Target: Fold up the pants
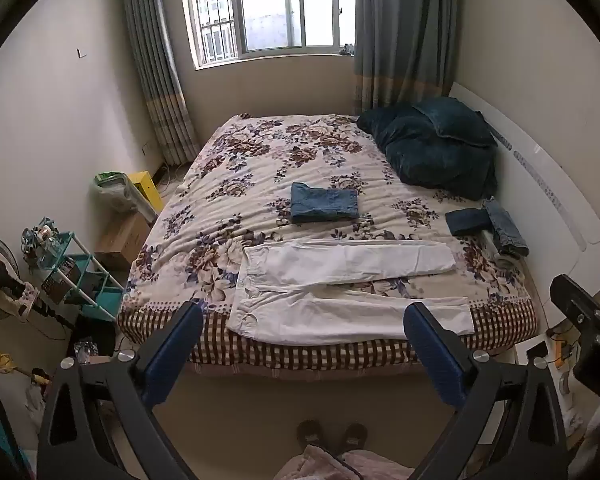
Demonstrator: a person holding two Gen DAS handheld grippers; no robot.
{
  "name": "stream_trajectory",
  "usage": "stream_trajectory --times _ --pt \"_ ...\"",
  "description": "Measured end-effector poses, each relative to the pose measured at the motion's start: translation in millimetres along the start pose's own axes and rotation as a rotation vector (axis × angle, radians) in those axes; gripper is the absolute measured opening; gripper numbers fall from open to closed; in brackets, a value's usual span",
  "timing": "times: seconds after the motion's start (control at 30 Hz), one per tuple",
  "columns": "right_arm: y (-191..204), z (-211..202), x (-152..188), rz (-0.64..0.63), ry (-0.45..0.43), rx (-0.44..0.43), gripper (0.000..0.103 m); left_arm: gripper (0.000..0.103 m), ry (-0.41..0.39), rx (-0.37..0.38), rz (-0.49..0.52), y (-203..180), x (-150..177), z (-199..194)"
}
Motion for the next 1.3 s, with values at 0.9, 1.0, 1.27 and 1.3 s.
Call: stream_trajectory --times 0.9,1.0,1.27,1.3 --pt "-6 -1 -6 0.011 0.010 -0.001 0.103 0.103 -0.014 -0.008 0.005 3 -4 -5" --pt "-8 -3 -6 0.010 0.010 -0.005 0.103 0.103 -0.016 -0.009 0.006 3 -3 -6" --pt "-13 -4 -6 0.012 0.001 -0.014 0.103 0.103 -0.025 -0.011 0.004 6 -23 -16" --pt "-14 -3 -6 0.012 0.001 -0.014 0.103 0.103 -0.026 -0.013 0.004 4 -24 -16"
Point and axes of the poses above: each gripper's, at about its wrist camera, not at the fingertips, and z roughly the way its jaws point, y to its left, x to its underside, the point moved 3 cm from there along z, roughly the way its jaws point, and after that the axes turned 15 degrees about z, right-handed, at the moved point
